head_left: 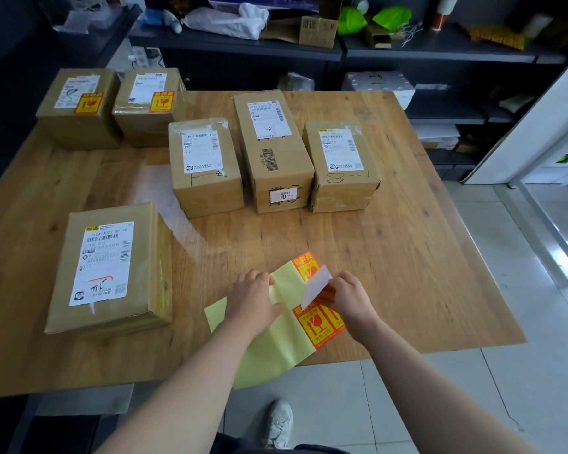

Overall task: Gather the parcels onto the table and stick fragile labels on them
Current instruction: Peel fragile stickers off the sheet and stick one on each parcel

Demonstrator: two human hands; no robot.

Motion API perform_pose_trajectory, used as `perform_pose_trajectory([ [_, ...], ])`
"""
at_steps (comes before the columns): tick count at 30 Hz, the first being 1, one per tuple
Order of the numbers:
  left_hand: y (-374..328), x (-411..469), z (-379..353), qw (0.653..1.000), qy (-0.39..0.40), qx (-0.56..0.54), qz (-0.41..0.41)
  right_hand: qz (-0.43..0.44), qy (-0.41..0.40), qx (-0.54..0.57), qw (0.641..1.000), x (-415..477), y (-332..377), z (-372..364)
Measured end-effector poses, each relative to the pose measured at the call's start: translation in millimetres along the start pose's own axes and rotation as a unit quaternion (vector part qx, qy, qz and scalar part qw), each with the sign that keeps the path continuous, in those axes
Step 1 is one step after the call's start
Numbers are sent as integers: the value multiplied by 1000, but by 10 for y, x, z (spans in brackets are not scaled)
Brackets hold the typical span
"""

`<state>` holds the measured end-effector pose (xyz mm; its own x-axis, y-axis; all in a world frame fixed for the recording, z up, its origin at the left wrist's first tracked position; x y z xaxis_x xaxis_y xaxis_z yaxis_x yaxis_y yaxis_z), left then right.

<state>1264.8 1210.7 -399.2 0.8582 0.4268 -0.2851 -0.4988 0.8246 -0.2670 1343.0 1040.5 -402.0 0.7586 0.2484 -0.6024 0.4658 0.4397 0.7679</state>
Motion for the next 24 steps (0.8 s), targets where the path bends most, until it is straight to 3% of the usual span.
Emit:
perform_pose_trajectory([
  [7, -66, -61, 27, 999, -10, 31, -44, 34, -41, 42, 998, -183, 136, 99],
  [11, -336, -195, 205, 985, -81, -102, -114, 55, -54, 7, 997, -259, 237, 67],
  [15, -438, -305, 405, 961, -136, -204, -132, 69, -49, 0, 996, -311, 322, -57],
  [22, -26, -332, 565, 947, -137, -289, -10, 128, 23, 100, 986, -455, 527, -350],
  [24, 164, -386, 659, 928, -157, -335, 40, 149, 13, 65, 987, -477, 589, -424],
])
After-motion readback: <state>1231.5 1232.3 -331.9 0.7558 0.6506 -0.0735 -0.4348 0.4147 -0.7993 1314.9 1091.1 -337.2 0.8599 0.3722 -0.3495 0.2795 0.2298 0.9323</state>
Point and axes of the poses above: each hand's wrist, its own x-axis towards the middle knuckle, its own z-axis out of the back of the hand, y = z × x, the point moved 7 cm from there along x, towards the middle knuckle, and after that the axes turned 2 degrees about x, right-handed, at the moved point
